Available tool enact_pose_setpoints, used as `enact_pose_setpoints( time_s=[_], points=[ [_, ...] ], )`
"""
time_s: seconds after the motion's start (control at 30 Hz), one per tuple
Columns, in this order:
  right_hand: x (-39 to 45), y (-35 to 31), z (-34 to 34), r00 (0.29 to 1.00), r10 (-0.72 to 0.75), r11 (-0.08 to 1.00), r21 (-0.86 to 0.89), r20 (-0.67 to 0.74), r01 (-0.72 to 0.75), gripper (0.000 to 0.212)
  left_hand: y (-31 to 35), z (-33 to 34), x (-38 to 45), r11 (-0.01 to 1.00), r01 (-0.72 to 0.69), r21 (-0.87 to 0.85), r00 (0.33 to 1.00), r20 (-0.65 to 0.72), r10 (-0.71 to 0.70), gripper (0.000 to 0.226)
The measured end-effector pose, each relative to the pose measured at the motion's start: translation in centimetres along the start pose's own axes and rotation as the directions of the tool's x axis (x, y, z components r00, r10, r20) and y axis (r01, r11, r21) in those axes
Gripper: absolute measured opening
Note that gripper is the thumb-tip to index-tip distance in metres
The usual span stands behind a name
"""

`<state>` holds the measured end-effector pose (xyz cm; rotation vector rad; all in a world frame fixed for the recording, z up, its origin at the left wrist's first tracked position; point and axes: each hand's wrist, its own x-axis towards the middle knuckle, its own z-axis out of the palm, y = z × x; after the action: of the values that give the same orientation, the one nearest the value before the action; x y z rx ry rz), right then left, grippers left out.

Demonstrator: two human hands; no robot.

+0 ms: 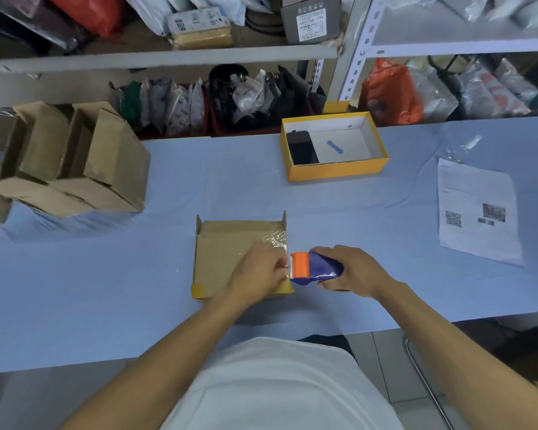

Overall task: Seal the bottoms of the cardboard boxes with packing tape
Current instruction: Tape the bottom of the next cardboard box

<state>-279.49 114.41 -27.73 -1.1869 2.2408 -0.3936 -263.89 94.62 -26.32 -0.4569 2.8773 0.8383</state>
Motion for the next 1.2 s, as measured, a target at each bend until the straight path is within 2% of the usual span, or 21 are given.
enact_pose_setpoints(
  time_s=[0.07,0.13,0.2,0.33,0.47,0.53,0.63,0.77,0.87,1.03,1.13,1.2],
  points=[
    [-0.4,0.2,0.0,1.000,0.002,0.999,0.035,0.013,-0.002,0.067,0.5,1.0,-0.1,0.991,-0.081,-0.111,0.997,-0.023,0.079,0.012],
    [-1.1,1.1,-0.3,0.999,0.029,0.990,0.140,0.018,-0.031,0.068,0.0,1.7,0.1,0.991,-0.070,-0.112,0.994,-0.092,0.060,0.016],
    [-2.1,2.2,-0.5,0.997,0.074,0.977,0.202,0.020,-0.076,0.067,-0.5,2.0,0.2,0.991,-0.053,-0.126,0.996,-0.082,0.043,0.018],
    [-1.8,2.4,-0.6,0.996,0.087,0.996,0.031,0.032,-0.088,0.066,-0.2,2.0,0.5,0.993,-0.073,-0.096,0.996,-0.065,0.067,0.023],
    [0.3,0.6,-0.3,0.994,0.021,0.996,-0.083,0.105,-0.013,0.062,0.1,2.0,0.2,0.997,-0.072,-0.033,0.995,-0.077,0.069,0.019],
    [1.6,-0.1,-0.6,0.984,0.073,0.994,-0.097,0.161,-0.058,0.055,0.2,2.0,0.3,0.998,-0.061,-0.014,0.996,-0.062,0.060,0.018],
    [2.7,-1.1,0.0,0.955,0.138,0.971,-0.228,0.263,-0.077,0.055,0.1,2.0,0.2,0.998,-0.060,0.000,0.997,-0.055,0.060,0.020],
    [1.7,-0.4,-0.2,0.971,0.182,0.981,-0.093,0.153,-0.170,0.066,0.2,2.4,0.2,0.991,-0.067,0.114,0.996,-0.045,0.073,0.016],
    [0.5,0.5,-1.3,0.983,0.172,0.984,-0.047,0.055,-0.170,0.059,0.5,2.6,0.3,0.989,-0.062,0.133,0.998,-0.020,0.065,0.017],
    [-0.5,1.0,-0.7,0.959,0.236,0.966,0.149,-0.154,-0.213,0.057,-0.5,1.9,0.8,0.992,-0.041,-0.123,0.998,0.051,0.047,0.014],
    [0.4,1.2,0.3,0.949,0.264,0.962,0.112,-0.172,-0.247,0.065,-0.5,2.1,0.6,0.992,-0.058,-0.115,0.998,0.001,0.058,0.014],
    [1.4,1.0,1.0,0.945,0.254,0.967,0.041,-0.206,-0.251,0.065,-0.2,2.3,0.5,0.994,-0.045,-0.099,0.999,-0.011,0.044,0.022]
  ],
)
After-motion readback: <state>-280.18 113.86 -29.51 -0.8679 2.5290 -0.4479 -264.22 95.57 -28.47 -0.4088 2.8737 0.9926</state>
